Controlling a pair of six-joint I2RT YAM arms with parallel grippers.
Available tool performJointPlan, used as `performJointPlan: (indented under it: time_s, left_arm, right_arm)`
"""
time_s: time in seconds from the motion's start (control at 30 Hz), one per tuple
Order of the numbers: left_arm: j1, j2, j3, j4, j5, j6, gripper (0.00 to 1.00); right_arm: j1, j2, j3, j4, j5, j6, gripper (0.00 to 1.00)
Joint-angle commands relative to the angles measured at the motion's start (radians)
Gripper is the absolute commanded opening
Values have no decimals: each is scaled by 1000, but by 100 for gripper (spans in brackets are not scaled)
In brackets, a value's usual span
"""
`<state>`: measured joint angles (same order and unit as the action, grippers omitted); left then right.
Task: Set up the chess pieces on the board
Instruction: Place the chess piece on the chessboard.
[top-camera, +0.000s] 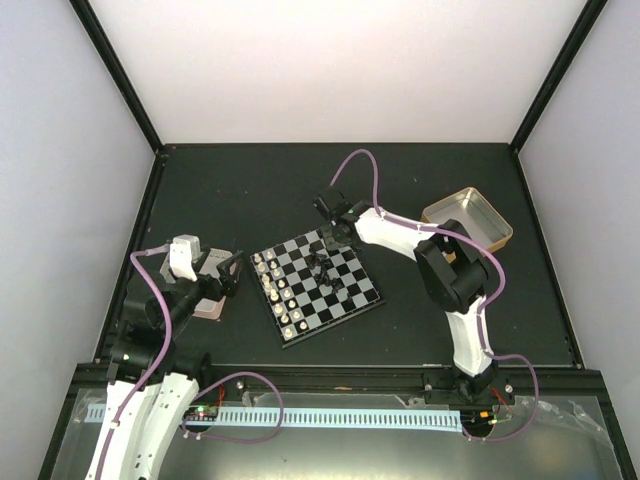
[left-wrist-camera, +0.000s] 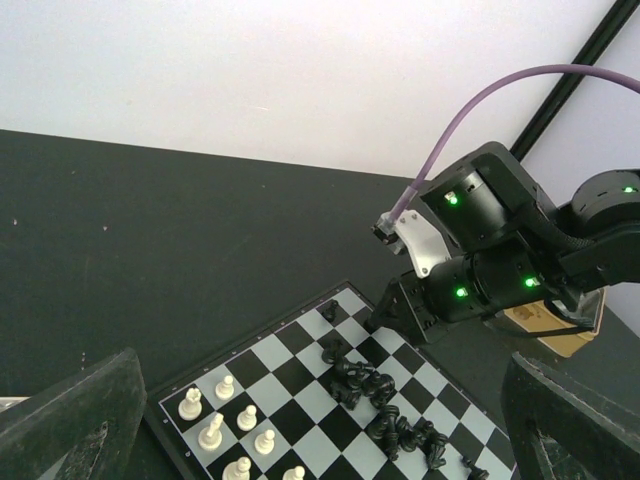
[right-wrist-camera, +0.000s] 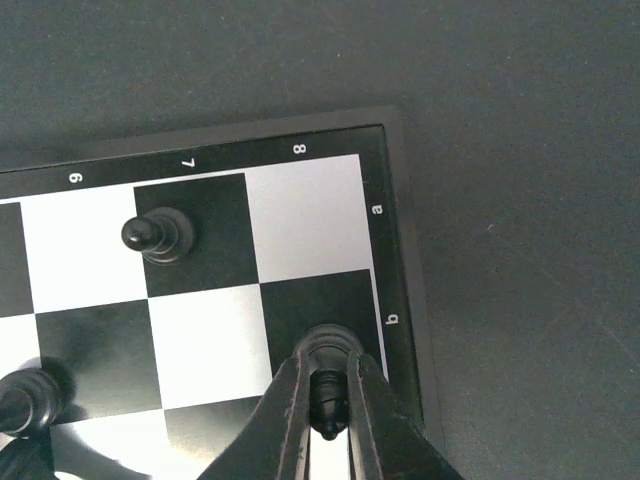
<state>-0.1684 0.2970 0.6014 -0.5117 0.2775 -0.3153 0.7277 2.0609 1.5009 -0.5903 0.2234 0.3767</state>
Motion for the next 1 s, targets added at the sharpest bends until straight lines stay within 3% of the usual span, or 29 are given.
performJointPlan:
  time_s: [0.0,0.8,0.97]
  left_arm:
    - [3,12,6,-8,0,-2,99]
    - [2,22,6,-10,3,-2,99]
    - [2,23,6,-8,5,-1,99]
  right_arm:
    - [-5,-18,-41,-28,-25,7,6]
    - [-6,-75,-62,-85,-27,-15,12]
    - [-6,-78,-41,-93,-58,-27,27]
